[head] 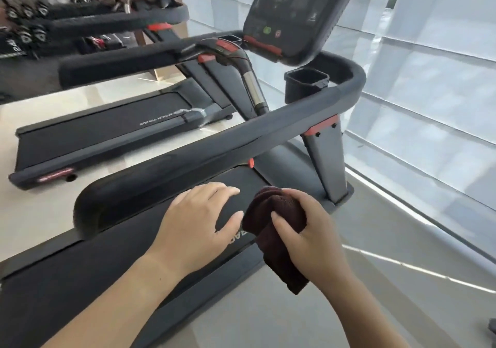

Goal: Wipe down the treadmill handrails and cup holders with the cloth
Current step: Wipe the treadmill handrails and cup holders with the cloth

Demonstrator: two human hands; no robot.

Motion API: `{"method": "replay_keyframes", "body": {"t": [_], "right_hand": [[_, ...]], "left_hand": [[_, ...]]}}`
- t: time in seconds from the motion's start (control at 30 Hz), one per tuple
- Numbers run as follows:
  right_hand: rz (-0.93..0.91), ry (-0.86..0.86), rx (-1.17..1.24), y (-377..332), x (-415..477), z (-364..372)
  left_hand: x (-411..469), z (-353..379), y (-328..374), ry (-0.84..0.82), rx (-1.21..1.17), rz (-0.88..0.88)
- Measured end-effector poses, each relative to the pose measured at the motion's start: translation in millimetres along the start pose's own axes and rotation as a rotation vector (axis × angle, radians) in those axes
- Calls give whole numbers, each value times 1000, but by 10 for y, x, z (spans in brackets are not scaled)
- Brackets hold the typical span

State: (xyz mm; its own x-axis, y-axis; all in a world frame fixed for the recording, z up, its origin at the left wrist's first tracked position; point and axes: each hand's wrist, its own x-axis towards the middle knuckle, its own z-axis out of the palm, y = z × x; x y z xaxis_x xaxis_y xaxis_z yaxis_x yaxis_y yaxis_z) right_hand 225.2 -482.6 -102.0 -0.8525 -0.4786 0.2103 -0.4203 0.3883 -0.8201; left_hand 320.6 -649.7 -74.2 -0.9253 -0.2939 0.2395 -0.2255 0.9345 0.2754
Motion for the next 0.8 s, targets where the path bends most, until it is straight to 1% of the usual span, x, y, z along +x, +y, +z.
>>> {"method": "replay_keyframes", "body": {"t": [0.13, 0.27, 0.43, 0.63, 0.8], "right_hand": [[-21, 30, -24, -340, -225, 251], [-42, 130, -36, -791, -443, 625], [-12, 251, 4, -1397, -665, 1171], [-26, 318, 0, -1926, -636, 1580], [-68, 377, -8, -2177, -315, 1757]], "left_hand": [[-286, -231, -322, 53, -34, 17], [-542, -528, -768, 77, -67, 99], [-774, -947, -1474, 99, -67, 184], [-768, -1196, -2092, 63, -105, 229], [-481, -1288, -2438, 71, -117, 263]]}}
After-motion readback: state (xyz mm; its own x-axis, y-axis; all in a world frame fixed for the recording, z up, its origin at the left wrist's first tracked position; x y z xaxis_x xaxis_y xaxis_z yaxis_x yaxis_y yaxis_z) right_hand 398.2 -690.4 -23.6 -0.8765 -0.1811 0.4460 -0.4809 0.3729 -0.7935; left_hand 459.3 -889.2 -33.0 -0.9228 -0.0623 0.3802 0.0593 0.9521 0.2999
